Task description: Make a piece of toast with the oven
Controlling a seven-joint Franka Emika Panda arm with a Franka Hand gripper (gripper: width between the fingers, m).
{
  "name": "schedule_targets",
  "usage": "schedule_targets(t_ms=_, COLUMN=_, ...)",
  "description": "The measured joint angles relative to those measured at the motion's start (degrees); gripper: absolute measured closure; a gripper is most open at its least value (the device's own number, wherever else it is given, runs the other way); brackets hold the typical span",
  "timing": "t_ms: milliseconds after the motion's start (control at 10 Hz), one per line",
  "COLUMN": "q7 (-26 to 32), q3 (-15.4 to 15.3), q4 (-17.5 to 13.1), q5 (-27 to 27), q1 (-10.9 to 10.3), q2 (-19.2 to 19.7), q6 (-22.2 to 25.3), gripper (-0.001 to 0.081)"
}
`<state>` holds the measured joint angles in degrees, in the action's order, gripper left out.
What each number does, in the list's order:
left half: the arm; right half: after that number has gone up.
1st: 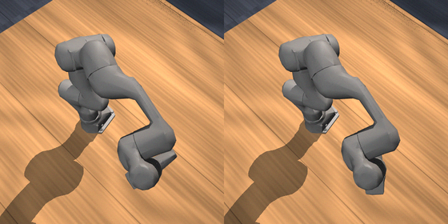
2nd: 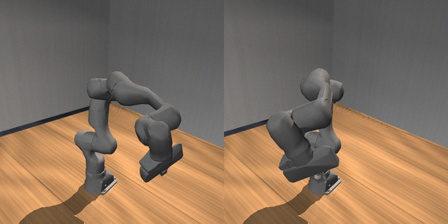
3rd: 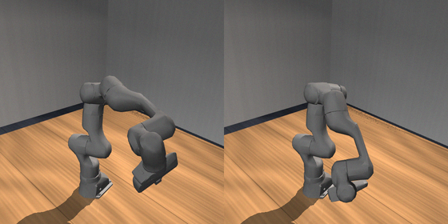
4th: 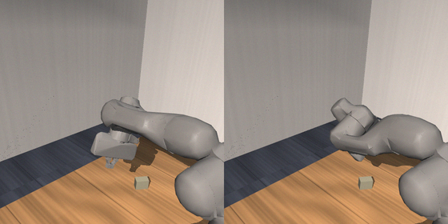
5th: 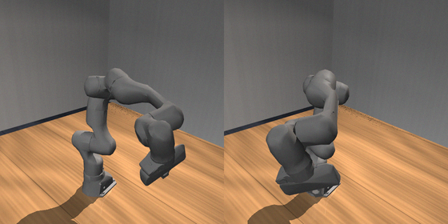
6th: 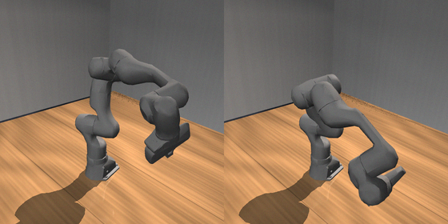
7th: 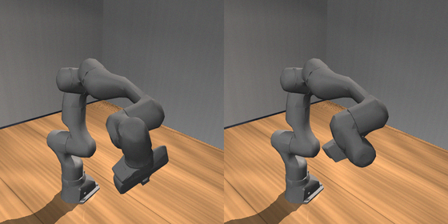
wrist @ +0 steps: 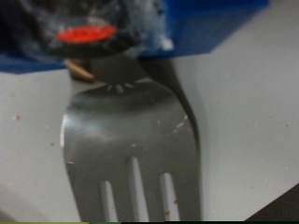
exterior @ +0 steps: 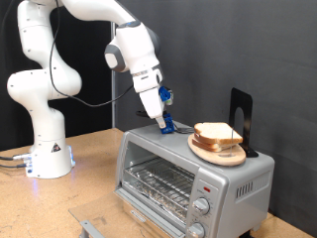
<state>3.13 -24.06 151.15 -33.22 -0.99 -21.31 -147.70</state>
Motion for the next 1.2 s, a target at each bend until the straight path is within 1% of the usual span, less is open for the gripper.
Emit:
schedule_targets(t_ms=500, q7=0.01, q3=-0.34, q4=-0.02, q5=-0.99, q1=-0.90, q2=0.92, q6=-0.93, gripper=-0.0003)
schedule_targets(t_ms=600, q7=0.01, q3=-0.40, q4=-0.06, q5=-1.22, q1=-1.01, q2=1.12, q6=-1.12, gripper=0.0025)
schedule_targets(t_ms=700, q7=0.01, q3=-0.49, q4=-0.18, q5=-1.47, q1=-1.03, q2=1.36, q6=-1.16, gripper=0.0025)
schedule_targets(t_ms=800, q7=0.01, q3=-0.52, q4=-0.28, q5=-1.70, q1=-1.03, q2=1.52, q6=-1.16, gripper=0.0205)
schedule_targets(t_ms=900, q7=0.01, q3=-0.55, q4=-0.32, q5=-1.89, q1=-1.04, q2=1.55, q6=-1.16, gripper=0.0205)
schedule_targets(t_ms=1000, q7=0.02, q3=-0.59, q4=-0.33, q5=-2.10, q1=-1.06, q2=1.59, q6=-1.17, gripper=0.0405)
schedule_targets(t_ms=1200, q7=0.15, q3=-0.55, q4=-0.65, q5=-3.77, q1=-1.09, q2=1.57, q6=-0.77, gripper=0.0408)
